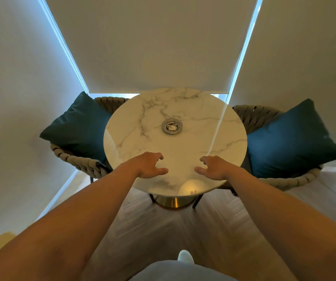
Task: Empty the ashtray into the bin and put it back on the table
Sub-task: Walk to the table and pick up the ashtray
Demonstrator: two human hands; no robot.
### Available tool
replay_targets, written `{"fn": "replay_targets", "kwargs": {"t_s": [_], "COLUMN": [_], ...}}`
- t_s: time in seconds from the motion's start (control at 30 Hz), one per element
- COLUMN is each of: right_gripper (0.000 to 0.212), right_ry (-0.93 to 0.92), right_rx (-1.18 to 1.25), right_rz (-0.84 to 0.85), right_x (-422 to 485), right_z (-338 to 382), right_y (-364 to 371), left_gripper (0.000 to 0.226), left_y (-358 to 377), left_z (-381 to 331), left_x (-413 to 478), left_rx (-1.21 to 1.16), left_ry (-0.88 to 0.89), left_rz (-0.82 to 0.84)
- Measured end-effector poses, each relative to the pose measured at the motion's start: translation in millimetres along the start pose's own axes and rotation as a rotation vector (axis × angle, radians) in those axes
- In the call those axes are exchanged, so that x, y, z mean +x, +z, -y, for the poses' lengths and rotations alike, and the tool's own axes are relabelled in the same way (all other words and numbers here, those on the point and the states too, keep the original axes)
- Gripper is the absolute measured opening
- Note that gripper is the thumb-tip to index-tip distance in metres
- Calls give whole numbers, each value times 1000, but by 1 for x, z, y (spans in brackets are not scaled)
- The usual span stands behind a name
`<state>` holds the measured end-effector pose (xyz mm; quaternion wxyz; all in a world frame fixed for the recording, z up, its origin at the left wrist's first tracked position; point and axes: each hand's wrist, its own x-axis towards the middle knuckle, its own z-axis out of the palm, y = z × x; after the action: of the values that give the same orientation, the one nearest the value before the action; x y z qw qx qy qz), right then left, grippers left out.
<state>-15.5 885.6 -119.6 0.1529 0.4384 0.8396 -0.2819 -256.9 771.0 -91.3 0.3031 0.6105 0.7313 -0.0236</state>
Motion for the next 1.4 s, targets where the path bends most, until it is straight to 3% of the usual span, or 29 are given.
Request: {"fn": "replay_targets", "kwargs": {"t_s": [0.6, 1.4], "right_gripper": [74, 71], "right_ry": [-16, 97], "right_rx": [4, 68], "right_rz": [-4, 3], "right_x": [71, 200], "right_z": [-20, 26], "right_y": [-54, -82], "left_gripper": [71, 73], "left_y": [-40, -97], "left_z": [0, 101], "left_x": [79, 210], "left_rx": [-18, -10], "left_ry": [-21, 75], "left_rz": [1, 114]}}
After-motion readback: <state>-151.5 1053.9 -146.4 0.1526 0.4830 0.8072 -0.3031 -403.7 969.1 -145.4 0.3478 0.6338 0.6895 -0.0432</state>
